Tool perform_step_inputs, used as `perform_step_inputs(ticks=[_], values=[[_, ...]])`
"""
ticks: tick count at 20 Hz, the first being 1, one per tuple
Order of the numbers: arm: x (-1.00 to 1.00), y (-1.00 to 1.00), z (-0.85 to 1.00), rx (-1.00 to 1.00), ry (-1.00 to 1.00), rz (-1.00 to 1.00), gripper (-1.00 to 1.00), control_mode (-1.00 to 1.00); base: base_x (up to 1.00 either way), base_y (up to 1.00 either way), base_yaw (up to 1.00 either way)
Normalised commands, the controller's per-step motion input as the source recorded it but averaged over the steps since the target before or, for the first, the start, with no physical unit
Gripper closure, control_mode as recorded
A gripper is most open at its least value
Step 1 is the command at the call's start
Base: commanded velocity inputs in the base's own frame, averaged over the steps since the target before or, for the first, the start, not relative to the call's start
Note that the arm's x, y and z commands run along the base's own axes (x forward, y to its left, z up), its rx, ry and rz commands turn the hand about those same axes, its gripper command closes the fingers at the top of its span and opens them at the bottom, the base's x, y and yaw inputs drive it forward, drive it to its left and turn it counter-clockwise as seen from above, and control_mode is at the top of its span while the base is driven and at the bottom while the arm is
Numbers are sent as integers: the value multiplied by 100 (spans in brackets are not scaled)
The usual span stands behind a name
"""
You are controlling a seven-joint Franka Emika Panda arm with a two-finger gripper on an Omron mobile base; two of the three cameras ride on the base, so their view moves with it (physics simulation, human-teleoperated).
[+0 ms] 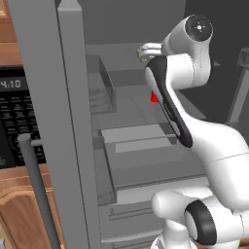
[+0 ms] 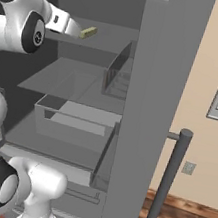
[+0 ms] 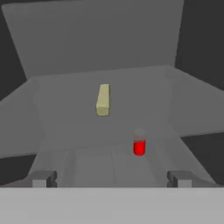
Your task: Retrieve the butter from the fridge and place it on a plate on the dining table. Then retrieve the butter knife by the fridge and place it near the plate.
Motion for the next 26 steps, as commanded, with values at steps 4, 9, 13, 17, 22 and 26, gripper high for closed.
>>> perform_step_inputs(ticks=[4, 9, 13, 17, 22, 26], values=[[65, 0, -18, -3, 1, 0, -100, -100, 0, 0, 0], [59, 0, -3, -1, 0, 0, -100, -100, 0, 0, 0], [60, 0, -16, 0, 3, 0, -100, -100, 0, 0, 0], [56, 0, -6, 0, 7, 0, -100, -100, 0, 0, 0], [57, 0, -3, 0, 7, 0, -100, -100, 0, 0, 0], [57, 0, 0, 0, 5, 0, -100, -100, 0, 0, 0]])
